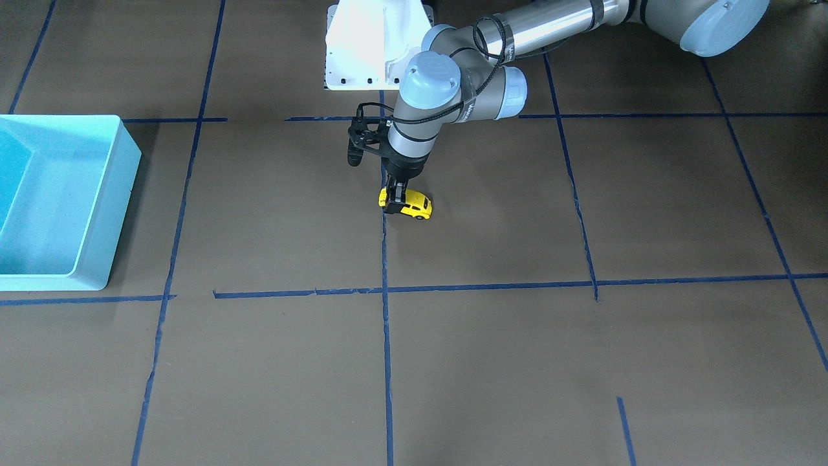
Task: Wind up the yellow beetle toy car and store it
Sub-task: 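Drag the car backward along the table with the left gripper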
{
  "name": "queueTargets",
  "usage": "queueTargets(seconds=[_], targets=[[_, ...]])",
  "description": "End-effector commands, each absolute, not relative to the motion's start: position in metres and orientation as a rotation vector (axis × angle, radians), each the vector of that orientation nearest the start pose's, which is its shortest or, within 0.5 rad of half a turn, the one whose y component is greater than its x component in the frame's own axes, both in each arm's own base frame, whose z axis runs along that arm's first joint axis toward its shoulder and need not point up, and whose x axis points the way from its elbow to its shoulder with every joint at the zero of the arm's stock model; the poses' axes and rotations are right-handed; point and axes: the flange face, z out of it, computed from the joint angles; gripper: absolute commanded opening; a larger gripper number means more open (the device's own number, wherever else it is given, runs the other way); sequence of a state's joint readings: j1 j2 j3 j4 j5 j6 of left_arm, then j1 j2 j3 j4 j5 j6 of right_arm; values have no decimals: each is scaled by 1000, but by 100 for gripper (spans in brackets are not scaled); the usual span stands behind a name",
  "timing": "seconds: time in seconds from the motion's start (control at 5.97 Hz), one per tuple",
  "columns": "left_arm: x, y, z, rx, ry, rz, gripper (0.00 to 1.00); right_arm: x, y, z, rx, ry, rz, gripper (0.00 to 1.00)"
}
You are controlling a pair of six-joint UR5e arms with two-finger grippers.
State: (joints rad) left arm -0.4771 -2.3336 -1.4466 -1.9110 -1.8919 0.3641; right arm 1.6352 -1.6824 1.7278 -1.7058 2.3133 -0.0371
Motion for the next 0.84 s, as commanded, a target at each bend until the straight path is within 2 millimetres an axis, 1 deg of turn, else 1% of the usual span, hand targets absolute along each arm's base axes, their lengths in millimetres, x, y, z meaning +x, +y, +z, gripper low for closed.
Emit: queueTargets(seconds=[0.0,0.17,0.34,0.5,0.67], targets=[[607,-435,224,891,691,1472,0,94,-433,648,-46,-745,59,100],[606,-437,223,892,692,1472,0,94,-433,648,-46,-745,59,100],[601,-436,239,904,701,1471,0,94,-433,648,-46,-745,59,100],[593,-444,242,916,711,1463,0,94,-433,648,-46,-747,59,100],[580,-452,258,889,740,1465,0,94,-433,648,-46,-747,59,100]])
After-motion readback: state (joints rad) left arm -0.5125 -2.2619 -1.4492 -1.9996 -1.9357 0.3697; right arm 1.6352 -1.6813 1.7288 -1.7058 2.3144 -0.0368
